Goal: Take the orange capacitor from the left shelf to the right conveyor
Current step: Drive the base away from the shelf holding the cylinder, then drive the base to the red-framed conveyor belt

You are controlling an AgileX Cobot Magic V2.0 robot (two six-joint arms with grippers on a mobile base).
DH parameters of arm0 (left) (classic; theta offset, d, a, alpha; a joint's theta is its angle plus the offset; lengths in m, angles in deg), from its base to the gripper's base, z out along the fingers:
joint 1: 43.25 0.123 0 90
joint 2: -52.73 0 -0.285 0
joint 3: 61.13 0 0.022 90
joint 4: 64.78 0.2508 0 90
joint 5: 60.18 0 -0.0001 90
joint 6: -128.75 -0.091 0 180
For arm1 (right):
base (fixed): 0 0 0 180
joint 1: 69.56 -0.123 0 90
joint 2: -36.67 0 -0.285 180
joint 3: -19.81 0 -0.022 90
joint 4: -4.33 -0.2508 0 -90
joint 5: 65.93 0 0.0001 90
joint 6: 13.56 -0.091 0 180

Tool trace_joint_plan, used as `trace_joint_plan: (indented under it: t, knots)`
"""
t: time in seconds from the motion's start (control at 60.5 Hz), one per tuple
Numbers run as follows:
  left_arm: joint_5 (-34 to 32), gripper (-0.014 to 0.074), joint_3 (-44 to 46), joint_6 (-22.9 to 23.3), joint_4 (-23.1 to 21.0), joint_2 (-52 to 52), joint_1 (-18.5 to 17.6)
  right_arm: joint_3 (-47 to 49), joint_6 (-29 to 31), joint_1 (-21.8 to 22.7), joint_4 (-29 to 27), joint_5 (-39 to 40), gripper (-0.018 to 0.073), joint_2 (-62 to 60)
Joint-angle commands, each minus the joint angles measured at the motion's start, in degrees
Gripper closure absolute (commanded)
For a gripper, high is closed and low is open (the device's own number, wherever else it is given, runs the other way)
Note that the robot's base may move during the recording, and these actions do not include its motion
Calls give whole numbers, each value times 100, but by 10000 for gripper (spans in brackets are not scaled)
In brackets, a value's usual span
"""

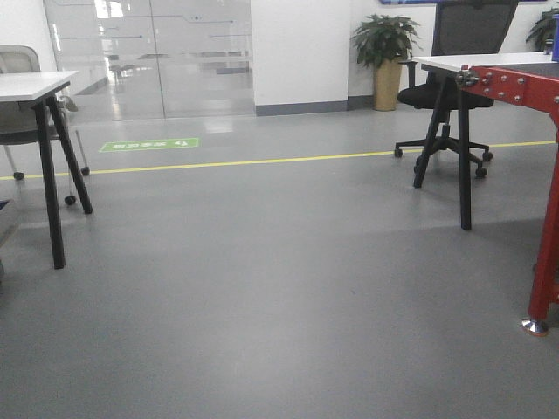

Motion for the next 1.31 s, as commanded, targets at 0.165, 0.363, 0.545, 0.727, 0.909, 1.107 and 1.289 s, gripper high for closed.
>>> trace_joint_plan:
  t: [0.165,0.363,0.545,0.727,0.909,1.107,1.289]
  knots:
    - [-479,723,32,0,-10,65,-26,189,39,4,43,516,504,77]
    - [-479,723,32,0,-10,65,-26,189,39,4,43,516,504,77]
    - [-479,723,32,0,-10,65,-26,189,39,4,43,516,504,77]
    - [-479,723,32,0,-10,65,-26,189,39,4,43,516,504,77]
    - [-479,723,32,0,-10,65,-26,189,39,4,43,516,504,77]
    - [-479,723,32,0,-10,65,-26,189,39,4,43,516,504,77]
    - [-479,723,32,0,-10,65,-26,189,39,4,43,516,504,77]
